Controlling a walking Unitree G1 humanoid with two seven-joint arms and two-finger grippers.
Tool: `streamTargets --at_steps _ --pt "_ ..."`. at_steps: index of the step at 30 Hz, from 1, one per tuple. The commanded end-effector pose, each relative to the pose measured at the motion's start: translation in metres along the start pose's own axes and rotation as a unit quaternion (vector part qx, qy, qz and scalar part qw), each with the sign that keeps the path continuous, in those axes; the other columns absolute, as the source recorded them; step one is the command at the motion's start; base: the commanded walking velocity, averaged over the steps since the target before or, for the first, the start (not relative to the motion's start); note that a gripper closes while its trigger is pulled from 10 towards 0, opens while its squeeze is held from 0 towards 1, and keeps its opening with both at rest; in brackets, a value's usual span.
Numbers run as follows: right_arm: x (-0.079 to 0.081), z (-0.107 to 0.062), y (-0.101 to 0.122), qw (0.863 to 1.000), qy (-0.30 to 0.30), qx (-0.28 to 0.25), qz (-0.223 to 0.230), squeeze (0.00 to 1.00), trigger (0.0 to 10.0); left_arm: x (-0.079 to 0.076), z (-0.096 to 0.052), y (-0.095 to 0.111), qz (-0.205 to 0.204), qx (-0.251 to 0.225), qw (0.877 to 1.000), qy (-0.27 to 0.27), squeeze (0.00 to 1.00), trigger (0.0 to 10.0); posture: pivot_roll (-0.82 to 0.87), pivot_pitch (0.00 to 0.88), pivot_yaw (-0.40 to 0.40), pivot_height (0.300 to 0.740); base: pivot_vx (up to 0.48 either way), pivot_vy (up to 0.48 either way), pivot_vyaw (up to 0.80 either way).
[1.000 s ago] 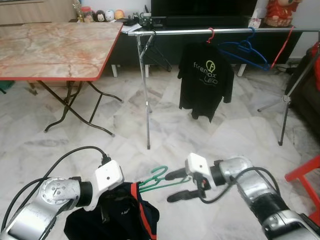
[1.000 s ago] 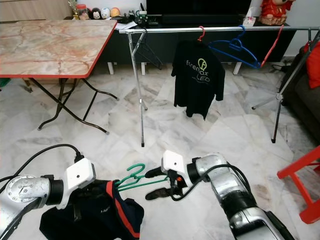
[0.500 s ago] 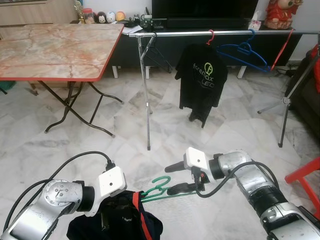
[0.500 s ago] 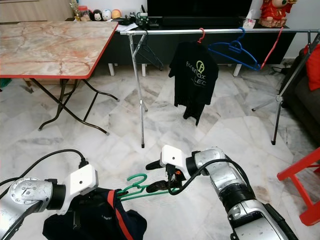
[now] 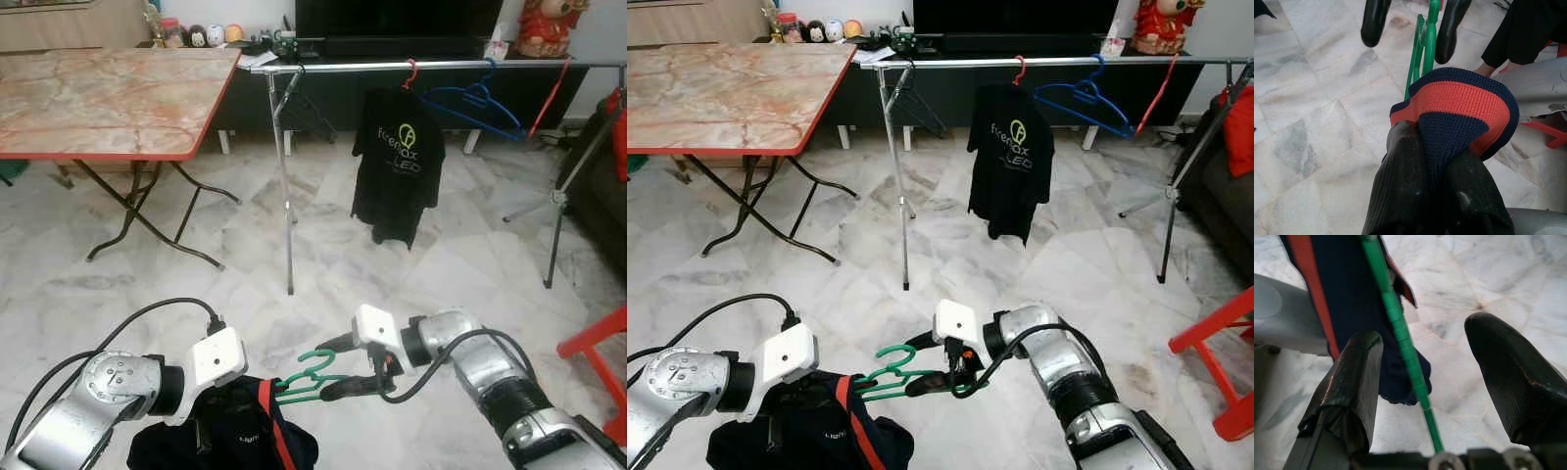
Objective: Hang hanger
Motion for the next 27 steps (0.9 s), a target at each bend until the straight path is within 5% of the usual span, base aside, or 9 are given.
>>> streamTargets --at_steps 1,6,8,9,27 --pt "-0.003 0.003 0.000 1.000 -0.020 -0.002 0.001 0.00 10.0 0.005 -0.002 0.009 0.016 -0.009 1.000 0.003 0.00 10.0 0.05 0.039 0.015 0.740 0.000 0.000 0.00" --pt "-0.005 0.004 0.000 1.000 -0.026 -0.002 0.002 0.00 10.0 0.005 -0.002 0.009 0.016 -0.009 1.000 0.003 0.00 10.0 0.05 0.039 0.015 0.740 0.000 0.000 0.00" --pt "-0.001 0.009 0.000 1.000 -0.014 -0.003 -0.002 0.00 9.3 0.007 0.000 0.011 0.017 -0.013 1.000 0.006 0.00 10.0 0.04 0.039 0.011 0.740 0.000 0.000 0.00" --pt "0.001 0.011 0.000 1.000 -0.009 -0.004 -0.002 0.00 0.0 0.008 0.000 0.012 0.017 -0.015 1.000 0.007 0.00 10.0 0.04 0.039 0.011 0.740 0.000 0.000 0.00" --pt "0.005 0.014 -0.005 1.000 0.002 0.003 -0.001 0.00 0.0 0.012 0.003 0.013 0.019 -0.016 1.000 0.013 0.00 10.0 0.05 0.028 0.017 0.740 0.000 0.000 0.00"
Point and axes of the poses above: a point about 5 cm out from each wrist's last joint towards the gripper, its own z axis pointing out of the wrist towards the gripper, its own y axis along the axis of the wrist's last joint, x = y × z, the point moved 3 cm from there along z, pointing out of the wrist towards the gripper, and after that the axes turned 14 degrees about z, right-handed, at the moved point
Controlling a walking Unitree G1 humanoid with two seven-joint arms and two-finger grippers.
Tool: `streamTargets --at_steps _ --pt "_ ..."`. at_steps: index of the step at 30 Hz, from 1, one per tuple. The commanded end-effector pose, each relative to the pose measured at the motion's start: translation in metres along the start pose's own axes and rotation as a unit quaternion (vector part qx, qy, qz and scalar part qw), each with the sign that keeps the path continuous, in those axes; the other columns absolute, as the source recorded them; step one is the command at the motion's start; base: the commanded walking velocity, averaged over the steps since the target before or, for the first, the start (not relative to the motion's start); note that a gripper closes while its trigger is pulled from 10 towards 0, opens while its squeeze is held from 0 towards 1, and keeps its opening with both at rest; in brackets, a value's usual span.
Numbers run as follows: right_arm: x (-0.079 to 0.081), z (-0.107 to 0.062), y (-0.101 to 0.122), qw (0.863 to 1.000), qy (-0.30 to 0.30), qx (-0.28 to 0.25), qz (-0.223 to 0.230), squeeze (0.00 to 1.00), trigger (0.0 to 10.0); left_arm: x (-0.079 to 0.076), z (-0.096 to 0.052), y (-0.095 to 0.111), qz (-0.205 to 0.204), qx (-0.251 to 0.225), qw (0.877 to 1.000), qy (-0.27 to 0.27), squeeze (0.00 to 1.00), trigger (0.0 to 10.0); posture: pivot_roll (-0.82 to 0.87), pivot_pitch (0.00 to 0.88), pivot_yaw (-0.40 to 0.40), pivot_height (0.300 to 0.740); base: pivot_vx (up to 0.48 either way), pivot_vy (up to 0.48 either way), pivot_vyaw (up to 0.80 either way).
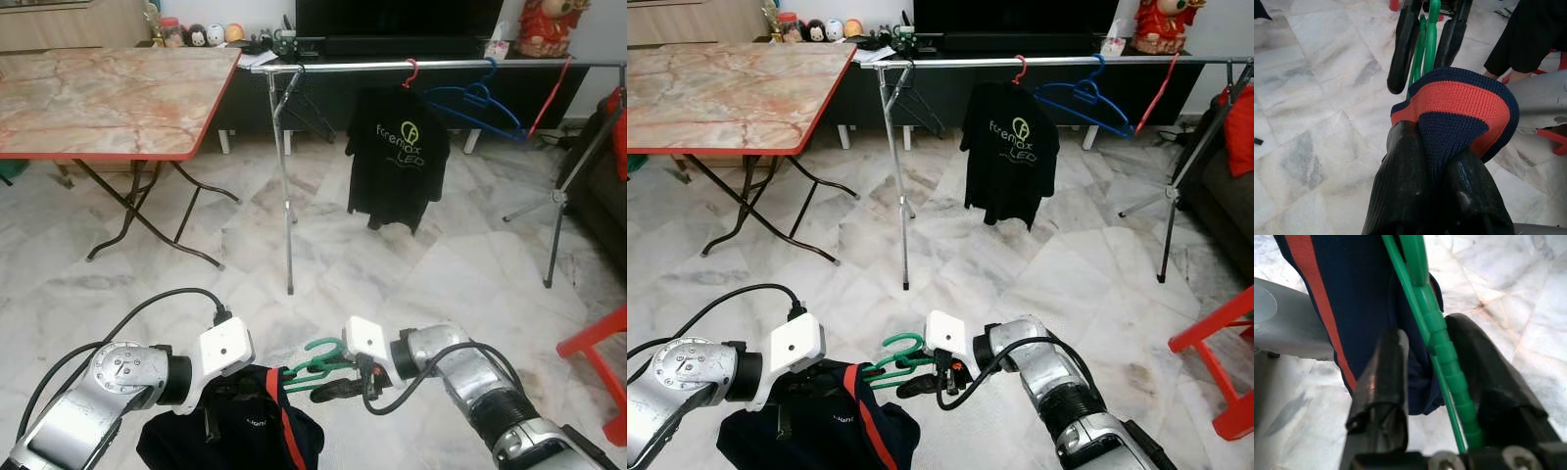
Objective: Hang hanger
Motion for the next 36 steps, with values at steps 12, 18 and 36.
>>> streamTargets --at_steps 12,18,36 --pt "-0.002 -0.001 0.006 1.000 -0.002 0.002 -0.018 0.00 0.0 0.004 -0.001 0.001 0.007 0.003 1.000 0.004 0.00 10.0 0.05 0.021 0.016 0.740 0.000 0.000 0.00" --pt "-0.002 0.000 0.005 1.000 -0.006 0.002 -0.019 0.00 0.0 0.005 -0.001 0.001 0.007 0.004 1.000 0.008 0.00 10.0 0.04 0.027 0.017 0.740 0.000 0.000 0.00" --pt "0.003 0.009 0.003 1.000 -0.003 0.000 -0.023 0.00 0.0 0.023 -0.004 0.007 0.023 -0.008 0.998 0.049 0.00 10.0 0.05 0.050 0.019 0.740 0.000 0.000 0.00"
Point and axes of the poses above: a point about 5 cm out from each wrist's last joint towards the gripper, its own z axis pointing out of the wrist towards the gripper, its own y axis along the axis of the wrist's last joint, x = y × z, the point moved 3 cm from there along z, pointing out of the wrist towards the gripper, and after that the axes turned 14 degrees about z, right-handed, at the moved point
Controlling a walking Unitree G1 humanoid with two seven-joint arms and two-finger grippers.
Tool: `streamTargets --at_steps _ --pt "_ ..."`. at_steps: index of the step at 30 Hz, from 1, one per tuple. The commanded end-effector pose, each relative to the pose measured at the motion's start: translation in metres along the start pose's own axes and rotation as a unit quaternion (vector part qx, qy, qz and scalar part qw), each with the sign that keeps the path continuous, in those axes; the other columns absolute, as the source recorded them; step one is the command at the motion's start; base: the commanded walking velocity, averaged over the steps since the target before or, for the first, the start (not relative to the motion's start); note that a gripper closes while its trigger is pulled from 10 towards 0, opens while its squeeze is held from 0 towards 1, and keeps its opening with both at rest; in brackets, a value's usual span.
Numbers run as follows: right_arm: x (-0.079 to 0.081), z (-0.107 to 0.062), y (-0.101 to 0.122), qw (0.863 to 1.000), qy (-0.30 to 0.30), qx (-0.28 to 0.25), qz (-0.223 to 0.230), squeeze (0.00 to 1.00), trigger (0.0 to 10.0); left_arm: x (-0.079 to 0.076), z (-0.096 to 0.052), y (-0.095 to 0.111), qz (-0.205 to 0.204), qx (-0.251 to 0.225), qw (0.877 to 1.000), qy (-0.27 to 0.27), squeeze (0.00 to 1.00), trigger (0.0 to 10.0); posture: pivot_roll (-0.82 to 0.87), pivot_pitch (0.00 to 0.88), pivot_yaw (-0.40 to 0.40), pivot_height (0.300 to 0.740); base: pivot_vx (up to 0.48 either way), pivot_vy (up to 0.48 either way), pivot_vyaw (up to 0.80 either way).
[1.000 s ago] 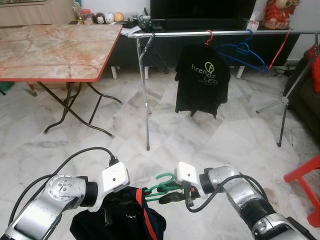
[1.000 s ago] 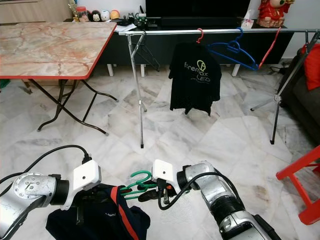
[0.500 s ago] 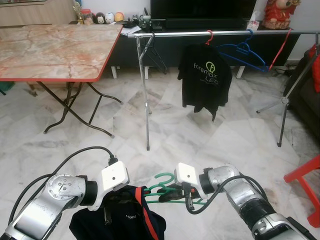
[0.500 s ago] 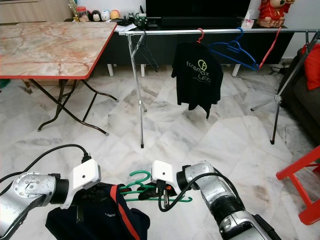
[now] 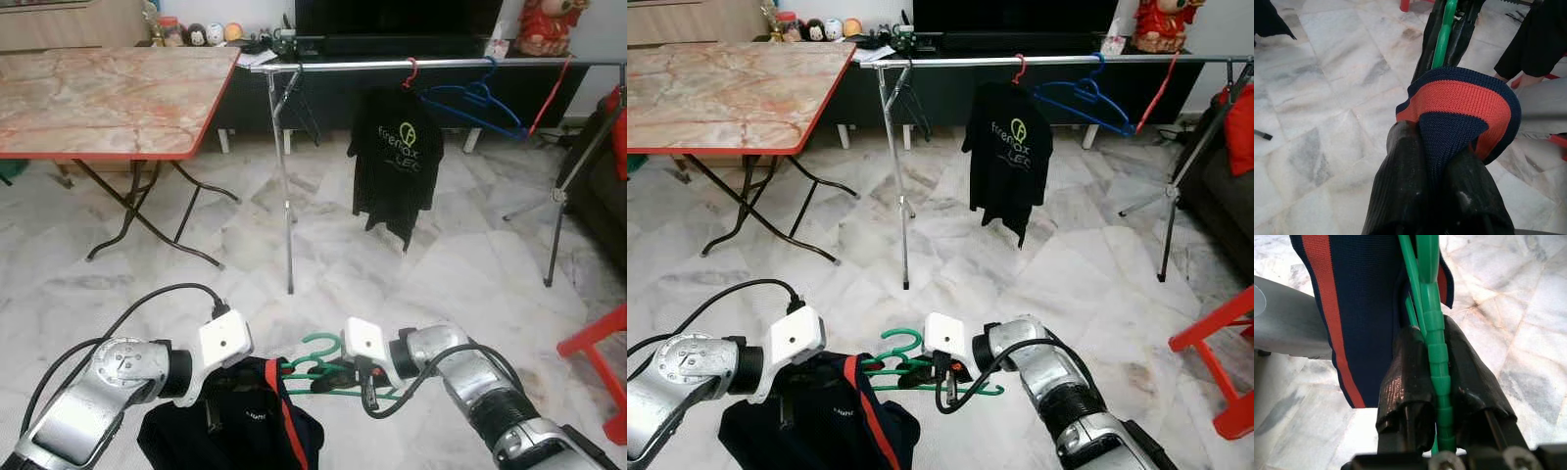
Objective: Hang hanger
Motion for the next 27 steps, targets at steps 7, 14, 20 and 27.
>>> streamTargets --at_steps 7,14,20,27 --pt "0.001 0.005 0.005 1.000 -0.002 -0.010 -0.007 0.00 0.0 0.016 -0.005 0.012 0.032 -0.015 0.999 0.028 0.00 10.0 0.04 0.061 0.020 0.740 0.000 0.000 0.00" --pt "0.001 0.006 0.004 1.000 -0.004 -0.009 -0.007 0.00 0.0 0.020 -0.005 0.015 0.037 -0.020 0.999 0.035 0.49 10.0 0.05 0.063 0.019 0.740 0.000 0.000 0.00" --pt "-0.003 0.008 0.008 0.999 -0.026 -0.021 -0.005 0.00 0.0 0.025 -0.007 0.015 0.040 -0.019 0.998 0.043 1.00 10.0 0.05 0.062 0.020 0.740 0.000 0.000 0.00" --pt "-0.008 0.010 0.009 0.998 -0.049 -0.030 0.002 0.00 0.0 0.028 -0.007 0.015 0.041 -0.019 0.998 0.052 1.00 10.0 0.05 0.062 0.019 0.740 0.000 0.000 0.00"
Point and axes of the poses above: a point about 5 cm out from each wrist's last joint towards the gripper, its own z axis pointing out of the wrist towards the gripper, its own y axis along the axis of the wrist's last joint, x = y × z, the point moved 3 cm from there along z, pointing out of the wrist towards the gripper, and after that the axes turned 14 degrees about z, right-handed, at the moved point
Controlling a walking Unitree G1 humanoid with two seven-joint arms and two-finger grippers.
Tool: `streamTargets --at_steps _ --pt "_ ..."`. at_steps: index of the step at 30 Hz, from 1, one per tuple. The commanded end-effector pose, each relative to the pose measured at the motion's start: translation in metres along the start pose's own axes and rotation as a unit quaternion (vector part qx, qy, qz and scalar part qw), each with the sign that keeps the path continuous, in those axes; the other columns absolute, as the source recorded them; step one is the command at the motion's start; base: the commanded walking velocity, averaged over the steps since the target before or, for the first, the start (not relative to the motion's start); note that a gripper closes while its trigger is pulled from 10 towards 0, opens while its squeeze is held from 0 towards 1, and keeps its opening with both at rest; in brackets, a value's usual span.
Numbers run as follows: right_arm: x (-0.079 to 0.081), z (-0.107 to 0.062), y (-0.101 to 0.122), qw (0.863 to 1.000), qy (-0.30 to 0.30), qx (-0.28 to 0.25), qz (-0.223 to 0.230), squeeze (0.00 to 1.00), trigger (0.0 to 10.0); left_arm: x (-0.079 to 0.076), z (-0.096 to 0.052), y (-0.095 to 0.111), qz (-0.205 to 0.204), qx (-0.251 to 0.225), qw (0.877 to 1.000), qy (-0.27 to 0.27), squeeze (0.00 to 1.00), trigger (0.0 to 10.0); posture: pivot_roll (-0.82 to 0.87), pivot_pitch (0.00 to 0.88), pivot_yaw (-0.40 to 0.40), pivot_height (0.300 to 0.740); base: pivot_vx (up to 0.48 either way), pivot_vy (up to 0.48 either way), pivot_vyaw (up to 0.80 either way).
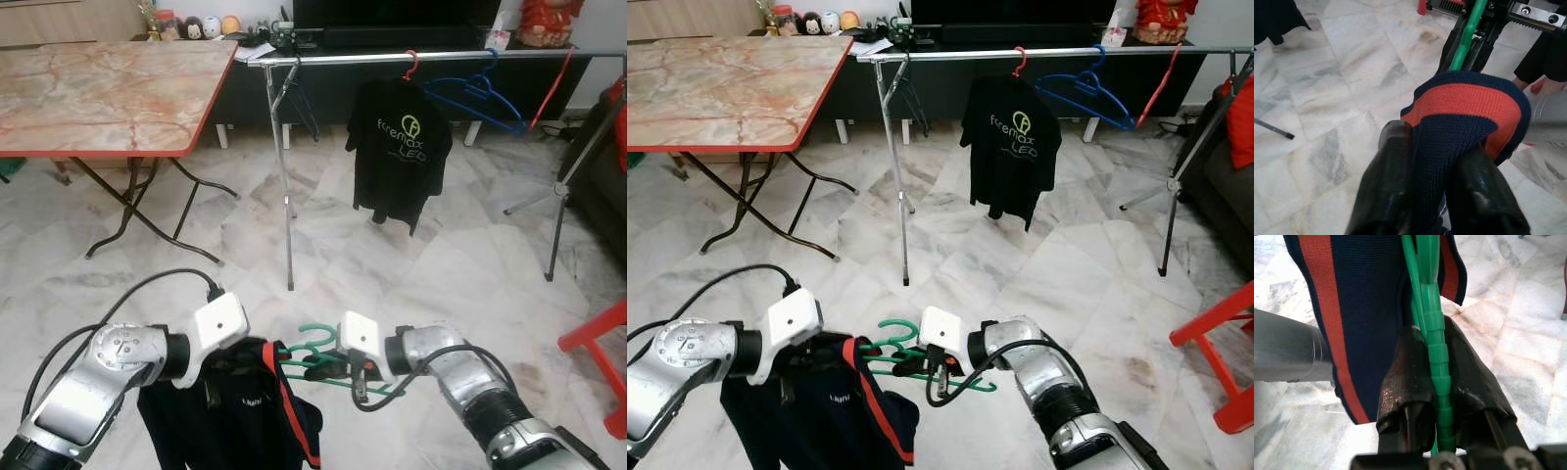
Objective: Hang hanger
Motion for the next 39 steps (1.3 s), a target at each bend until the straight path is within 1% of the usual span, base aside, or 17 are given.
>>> streamTargets --at_steps 1,7,8,9,11,13,18,24,25,27,28,30,32,34,36,37,39 --pt "-0.001 0.002 0.004 1.000 -0.004 -0.001 -0.005 0.00 0.0 0.009 -0.003 0.012 0.027 -0.018 0.999 0.016 1.00 10.0 0.05 0.062 0.019 0.740 0.000 0.000 0.00" --pt "-0.003 0.003 0.004 1.000 -0.011 -0.004 -0.006 0.00 0.0 0.013 -0.005 0.013 0.029 -0.019 0.999 0.027 1.00 10.0 0.05 0.059 0.020 0.740 0.000 0.000 0.00" --pt "-0.004 0.002 0.005 1.000 -0.018 -0.007 -0.005 0.00 0.0 0.016 -0.006 0.012 0.031 -0.016 0.999 0.035 1.00 10.0 0.05 0.055 0.022 0.740 0.000 0.000 0.00" --pt "-0.007 0.002 0.006 0.999 -0.033 -0.011 -0.001 0.00 0.0 0.024 -0.013 0.009 0.033 -0.009 0.998 0.058 1.00 10.0 0.04 0.052 0.022 0.740 0.000 0.000 0.00" --pt "-0.008 0.002 0.005 0.999 -0.041 -0.012 0.001 0.00 0.0 0.029 -0.018 0.008 0.034 -0.005 0.997 0.073 1.00 10.0 0.04 0.048 0.020 0.740 0.000 0.000 0.00" --pt "-0.008 0.002 0.004 0.999 -0.043 -0.011 0.001 0.00 0.0 0.030 -0.019 0.008 0.034 -0.005 0.996 0.077 1.00 10.0 0.04 0.045 0.020 0.740 0.000 0.000 0.00" --pt "-0.012 0.000 -0.002 0.997 -0.069 -0.021 0.022 0.00 0.0 0.040 -0.027 0.007 0.024 -0.012 0.992 0.124 1.00 10.0 0.04 0.031 0.018 0.740 0.000 0.000 0.00" --pt "-0.017 -0.002 -0.001 0.994 -0.102 -0.042 0.028 0.00 0.0 0.043 -0.029 0.009 0.018 -0.023 0.987 0.160 1.00 10.0 0.03 0.023 0.017 0.740 0.000 0.000 0.00" --pt "-0.022 -0.004 0.003 0.990 -0.124 -0.055 0.033 0.00 0.0 0.049 -0.031 0.007 0.014 -0.022 0.980 0.196 1.00 10.0 0.03 0.019 0.012 0.740 0.000 0.000 0.00" --pt "-0.029 -0.007 0.007 0.986 -0.149 -0.069 0.038 0.00 0.0 0.057 -0.035 0.006 0.007 -0.020 0.971 0.239 1.00 10.0 0.03 0.019 0.012 0.740 0.000 0.000 0.00" --pt "-0.030 -0.008 0.008 0.985 -0.155 -0.072 0.039 0.00 0.0 0.058 -0.036 0.005 0.006 -0.020 0.969 0.247 1.00 10.0 0.03 0.019 0.012 0.740 0.000 0.000 0.00" --pt "-0.030 -0.008 0.008 0.985 -0.155 -0.072 0.039 0.00 0.0 0.058 -0.036 0.005 0.006 -0.020 0.969 0.248 1.00 10.0 0.03 0.019 0.012 0.740 0.000 0.000 0.00" --pt "-0.047 -0.018 0.021 0.967 -0.220 -0.113 0.063 0.00 0.0 0.067 -0.047 0.007 -0.007 -0.036 0.945 0.325 1.00 10.0 0.04 0.030 -0.001 0.740 0.000 0.000 0.00" --pt "-0.056 -0.024 0.036 0.953 -0.252 -0.147 0.077 0.00 0.0 0.069 -0.050 0.004 -0.020 -0.042 0.923 0.382 1.00 10.0 0.04 0.032 -0.006 0.740 0.000 0.000 0.00" --pt "-0.057 -0.023 0.042 0.952 -0.251 -0.158 0.075 0.00 0.0 0.066 -0.047 0.002 -0.025 -0.041 0.921 0.387 1.00 10.0 0.03 0.031 -0.008 0.740 0.000 0.000 0.00" --pt "-0.057 -0.022 0.052 0.951 -0.250 -0.169 0.063 0.00 0.0 0.061 -0.042 0.000 -0.035 -0.041 0.918 0.393 1.00 10.0 0.03 0.032 -0.011 0.740 0.000 0.000 0.00" --pt "-0.059 -0.022 0.060 0.948 -0.255 -0.182 0.060 0.00 0.0 0.058 -0.037 -0.002 -0.043 -0.041 0.915 0.398 1.00 10.0 0.03 0.032 -0.013 0.740 0.000 0.000 0.00"
Point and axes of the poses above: a point about 5 cm out from each wrist's last joint towards the gripper, its own z axis pointing out of the wrist towards the gripper, its own y axis along the axis of the wrist's last joint, x = y × z, the point moved 3 cm from there along z, pointing out of the wrist towards the gripper, and after that the axes turned 14 degrees about z, right-handed, at the moved point
